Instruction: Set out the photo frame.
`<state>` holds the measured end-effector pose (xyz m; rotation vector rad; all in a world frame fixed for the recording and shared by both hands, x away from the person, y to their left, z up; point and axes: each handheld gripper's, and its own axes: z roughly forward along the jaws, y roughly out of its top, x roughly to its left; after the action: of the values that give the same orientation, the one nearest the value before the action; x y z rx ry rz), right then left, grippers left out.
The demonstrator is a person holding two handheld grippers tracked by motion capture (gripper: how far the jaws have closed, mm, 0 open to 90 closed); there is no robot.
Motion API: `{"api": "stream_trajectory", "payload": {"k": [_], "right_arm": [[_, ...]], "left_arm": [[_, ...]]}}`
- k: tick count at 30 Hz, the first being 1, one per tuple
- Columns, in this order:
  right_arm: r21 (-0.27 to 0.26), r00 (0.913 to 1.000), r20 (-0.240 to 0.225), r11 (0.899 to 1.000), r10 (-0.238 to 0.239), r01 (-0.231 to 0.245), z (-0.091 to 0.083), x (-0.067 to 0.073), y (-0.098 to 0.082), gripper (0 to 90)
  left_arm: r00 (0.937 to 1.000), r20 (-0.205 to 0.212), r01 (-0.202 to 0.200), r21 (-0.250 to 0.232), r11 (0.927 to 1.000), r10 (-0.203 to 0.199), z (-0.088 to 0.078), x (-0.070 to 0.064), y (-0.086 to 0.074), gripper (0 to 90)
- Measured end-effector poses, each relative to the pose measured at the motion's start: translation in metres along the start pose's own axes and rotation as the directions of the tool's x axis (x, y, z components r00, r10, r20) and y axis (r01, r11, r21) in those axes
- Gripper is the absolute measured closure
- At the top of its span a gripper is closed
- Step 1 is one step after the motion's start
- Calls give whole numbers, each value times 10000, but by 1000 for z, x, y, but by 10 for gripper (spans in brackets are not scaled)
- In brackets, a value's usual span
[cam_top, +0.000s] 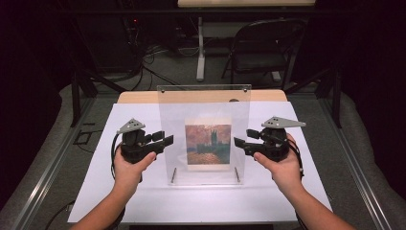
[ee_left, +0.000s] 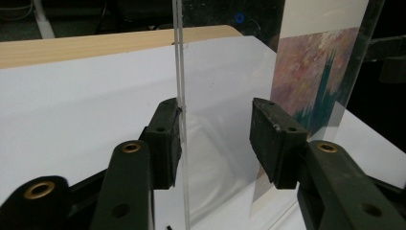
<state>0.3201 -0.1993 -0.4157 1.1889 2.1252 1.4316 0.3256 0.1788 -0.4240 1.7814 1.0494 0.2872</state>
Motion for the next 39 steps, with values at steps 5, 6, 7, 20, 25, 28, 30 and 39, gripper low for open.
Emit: {"api": "stream_trajectory", "payload": {"k": [5, 6, 7, 20, 25, 28, 30, 39], "right_arm": [[-293, 9996, 144, 9993, -224, 228, -8, 2, -6, 549], [-390, 9997, 155, 9991, -176, 182, -12, 0, -9, 617], [-390, 9997, 155, 9991, -176, 182, -12, 0, -9, 617], [-535, 9985, 249, 9973, -492, 505, -23, 4, -19, 769], [-642, 9989, 209, 9970, -429, 442, -26, 6, -23, 767], [-644, 9993, 149, 9973, -341, 350, -27, 8, -24, 755], [-687, 9993, 144, 9970, -339, 348, -28, 8, -24, 746], [-788, 9993, -57, 9962, -367, 362, -30, 7, -24, 671]], "left_arm": [[10000, -8, -80, -81, 9999, 80, -6, -3, -6, 662], [9999, -20, -153, -91, 9998, 153, -7, -4, -7, 672], [9997, -7, -227, -106, 9997, 227, -8, -4, -7, 672], [9988, 156, -453, -265, 9986, 457, -18, -10, -19, 679], [9986, 178, -492, -259, 9985, 497, -20, -12, -21, 673], [9984, 147, -534, -314, 9981, 538, -21, -14, -23, 672], [9983, 156, -549, -307, 9980, 554, -22, -14, -23, 672], [9982, 78, -586, -341, 9977, 589, -23, -16, -27, 615]]}}
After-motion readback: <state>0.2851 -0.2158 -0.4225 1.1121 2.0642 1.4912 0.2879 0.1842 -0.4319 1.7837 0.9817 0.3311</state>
